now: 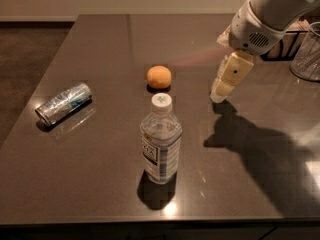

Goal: Move orange near blue plastic bottle

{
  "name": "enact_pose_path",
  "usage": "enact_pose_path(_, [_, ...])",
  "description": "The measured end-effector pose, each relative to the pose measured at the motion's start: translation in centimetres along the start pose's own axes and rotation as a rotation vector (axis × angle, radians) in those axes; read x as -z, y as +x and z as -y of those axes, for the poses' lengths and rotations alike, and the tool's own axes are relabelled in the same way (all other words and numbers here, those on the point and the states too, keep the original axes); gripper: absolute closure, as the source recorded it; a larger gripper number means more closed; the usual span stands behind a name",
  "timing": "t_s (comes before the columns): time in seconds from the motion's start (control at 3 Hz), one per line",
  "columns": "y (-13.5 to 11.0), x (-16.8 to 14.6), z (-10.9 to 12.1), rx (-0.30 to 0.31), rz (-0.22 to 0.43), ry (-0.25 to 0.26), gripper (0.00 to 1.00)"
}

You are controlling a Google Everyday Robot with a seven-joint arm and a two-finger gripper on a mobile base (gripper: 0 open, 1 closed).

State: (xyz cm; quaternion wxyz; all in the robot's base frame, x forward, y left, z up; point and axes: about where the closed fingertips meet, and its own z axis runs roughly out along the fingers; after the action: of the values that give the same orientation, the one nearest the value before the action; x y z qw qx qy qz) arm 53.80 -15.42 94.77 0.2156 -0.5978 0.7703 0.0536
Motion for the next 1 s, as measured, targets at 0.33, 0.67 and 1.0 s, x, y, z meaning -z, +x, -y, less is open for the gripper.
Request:
enact_pose_path(0.33, [-1.9, -2.3, 1.5, -0.018, 0.065, -0.019, 0.00])
enact_pose_path(0.67, [-3.7, -4.9, 2.9, -0.029, 0.117, -0.044, 0.00])
enact_pose_path(1.0, [-5.1, -6.7, 3.8, -0.032, 0.146, -0.067, 0.00])
